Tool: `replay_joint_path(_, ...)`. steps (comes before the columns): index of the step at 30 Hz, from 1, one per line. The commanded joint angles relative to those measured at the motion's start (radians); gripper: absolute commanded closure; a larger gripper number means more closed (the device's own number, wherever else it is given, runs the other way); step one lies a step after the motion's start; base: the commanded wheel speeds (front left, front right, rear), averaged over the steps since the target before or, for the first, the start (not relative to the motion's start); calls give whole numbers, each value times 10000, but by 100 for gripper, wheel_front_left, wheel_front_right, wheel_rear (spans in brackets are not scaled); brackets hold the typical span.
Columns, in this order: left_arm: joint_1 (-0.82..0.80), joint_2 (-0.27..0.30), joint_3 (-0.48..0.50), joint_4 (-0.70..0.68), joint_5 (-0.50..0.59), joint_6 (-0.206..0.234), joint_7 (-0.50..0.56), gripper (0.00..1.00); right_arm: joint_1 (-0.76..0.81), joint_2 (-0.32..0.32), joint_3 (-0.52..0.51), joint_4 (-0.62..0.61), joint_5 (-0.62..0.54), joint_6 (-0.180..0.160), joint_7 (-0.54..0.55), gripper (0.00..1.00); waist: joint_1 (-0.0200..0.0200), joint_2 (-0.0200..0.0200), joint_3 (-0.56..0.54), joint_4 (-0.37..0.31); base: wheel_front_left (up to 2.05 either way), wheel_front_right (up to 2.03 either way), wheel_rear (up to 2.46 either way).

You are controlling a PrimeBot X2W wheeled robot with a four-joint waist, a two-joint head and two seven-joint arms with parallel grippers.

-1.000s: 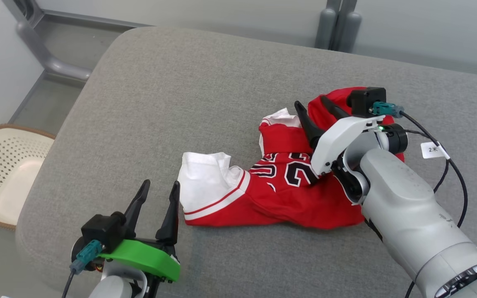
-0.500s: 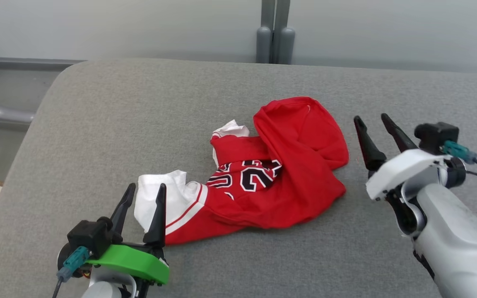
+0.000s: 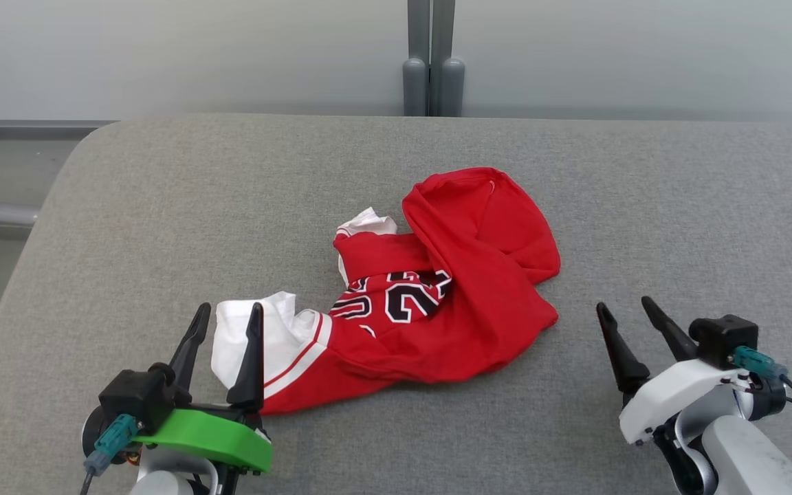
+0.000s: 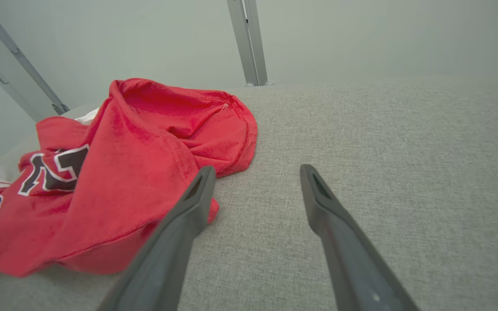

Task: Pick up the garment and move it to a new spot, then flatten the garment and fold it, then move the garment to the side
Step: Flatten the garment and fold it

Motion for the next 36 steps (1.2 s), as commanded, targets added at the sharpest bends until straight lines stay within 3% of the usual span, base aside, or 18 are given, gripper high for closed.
replay_joint_path(1, 41, -20, 30, -30, 22, -44, -26, 0, 26, -98, 197, 71, -284, 2, 272, 0, 0, -1, 37, 91, 0, 0, 0)
replay_joint_path(9, -84, -191, 97, 90, 43, -124, -25, 0, -657, -383, 1146, 754, -1532, 1, 1630, 0, 0, -1, 248, 548, 0, 0, 0)
replay_joint_path(22, -231, -469, 273, 313, 187, -328, -26, 0, -1642, -276, 1736, 1676, -2434, 1, 1889, 0, 0, -1, 551, 1103, 0, 0, 0)
replay_joint_path(24, -251, -494, 287, 350, 217, -349, -27, 0, -1730, -276, 1802, 1787, -2435, 1, 1827, 28, 0, -1, 572, 1129, 0, 0, 0)
replay_joint_path(25, -252, -504, 297, 369, 214, -363, -26, 0, -1783, -269, 1834, 1831, -2433, 1, 1783, 87, 0, -1, 576, 1131, 0, 0, 0)
replay_joint_path(26, -248, -509, 311, 383, 227, -376, -26, 0, -1837, -271, 1809, 1849, -2429, 1, 1722, 100, 0, -1, 577, 1122, 0, 0, 0)
replay_joint_path(36, 97, -337, 485, 445, 307, -298, -26, 0, -1552, -606, 978, 1500, -3130, 1, 1210, 100, 0, -1, 230, 389, 0, 0, 0)
